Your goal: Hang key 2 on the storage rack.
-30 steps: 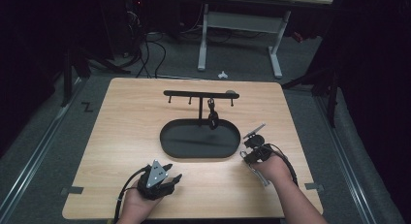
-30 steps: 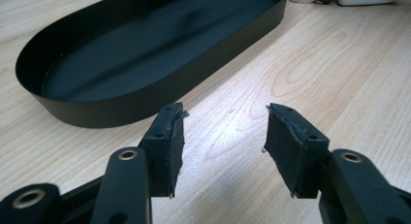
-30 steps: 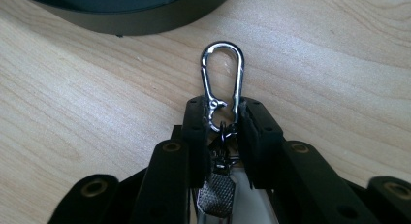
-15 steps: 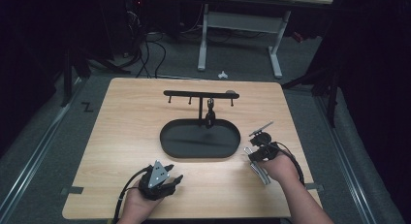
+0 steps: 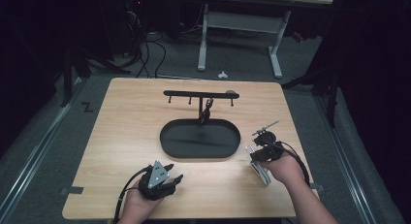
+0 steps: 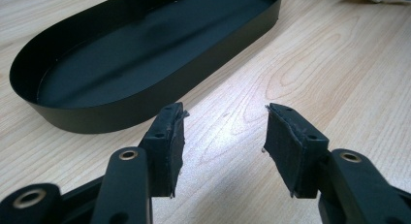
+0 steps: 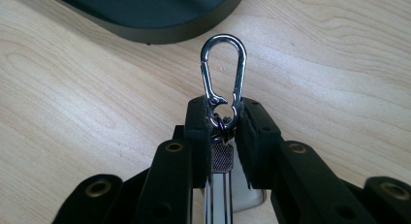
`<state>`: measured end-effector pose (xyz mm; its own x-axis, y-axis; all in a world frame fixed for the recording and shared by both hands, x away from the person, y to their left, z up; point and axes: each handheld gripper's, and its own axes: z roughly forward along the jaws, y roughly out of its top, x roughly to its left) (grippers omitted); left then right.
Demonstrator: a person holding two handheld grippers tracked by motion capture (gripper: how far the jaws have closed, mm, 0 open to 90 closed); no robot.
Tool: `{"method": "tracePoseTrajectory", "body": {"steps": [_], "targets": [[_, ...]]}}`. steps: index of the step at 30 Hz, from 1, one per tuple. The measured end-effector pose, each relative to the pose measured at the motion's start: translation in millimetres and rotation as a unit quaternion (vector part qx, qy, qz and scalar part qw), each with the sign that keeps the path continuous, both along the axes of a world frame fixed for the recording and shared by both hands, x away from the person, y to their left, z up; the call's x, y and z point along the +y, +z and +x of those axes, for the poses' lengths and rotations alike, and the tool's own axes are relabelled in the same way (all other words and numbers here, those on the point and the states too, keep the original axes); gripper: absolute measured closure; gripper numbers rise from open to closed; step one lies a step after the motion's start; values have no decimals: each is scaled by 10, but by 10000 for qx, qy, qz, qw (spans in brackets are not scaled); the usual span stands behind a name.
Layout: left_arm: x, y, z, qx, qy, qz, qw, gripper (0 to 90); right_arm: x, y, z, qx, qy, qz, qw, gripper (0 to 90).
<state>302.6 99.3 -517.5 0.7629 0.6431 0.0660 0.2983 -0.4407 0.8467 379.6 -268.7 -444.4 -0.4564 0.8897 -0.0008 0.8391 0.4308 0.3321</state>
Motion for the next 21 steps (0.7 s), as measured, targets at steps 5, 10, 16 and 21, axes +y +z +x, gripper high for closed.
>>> {"method": "tracePoseTrajectory", "body": {"steps": [5,10,16,21], "targets": [[0,-1,6,7,-9,40,10000,488,8,57,-12,-47,-17,30,10000,757],[8,-5,8,10,1,13,10000,488,21,97,-16,-65,-17,12,10000,757],[7,-1,7,7,-3,15,10000,488,39,215,-18,-176,-8,60,9998,757],[7,-2,8,8,-6,17,10000,488,41,327,-18,-269,-21,97,9996,757]]}}
